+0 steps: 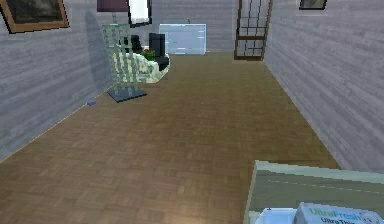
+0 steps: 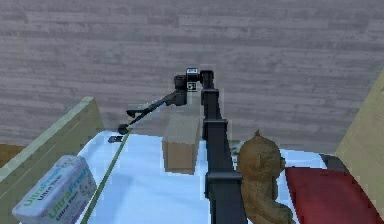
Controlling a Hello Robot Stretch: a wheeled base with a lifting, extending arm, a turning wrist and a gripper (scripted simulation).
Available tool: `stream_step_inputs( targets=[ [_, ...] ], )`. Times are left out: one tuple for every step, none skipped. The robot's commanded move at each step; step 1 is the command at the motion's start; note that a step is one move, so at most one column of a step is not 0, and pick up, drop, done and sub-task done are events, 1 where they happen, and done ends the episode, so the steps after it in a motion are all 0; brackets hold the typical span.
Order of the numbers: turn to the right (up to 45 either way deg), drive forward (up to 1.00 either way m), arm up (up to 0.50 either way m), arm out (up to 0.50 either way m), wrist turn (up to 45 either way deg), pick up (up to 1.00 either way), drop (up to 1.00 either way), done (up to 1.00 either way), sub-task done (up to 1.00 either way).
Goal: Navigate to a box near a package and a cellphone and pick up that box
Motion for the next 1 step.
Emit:
stream_step_inputs(
  targets=[
    [0.0, 0.00, 0.00, 0.00, 45.0, 0.00, 0.00, 0.00, 0.00]
  ],
)
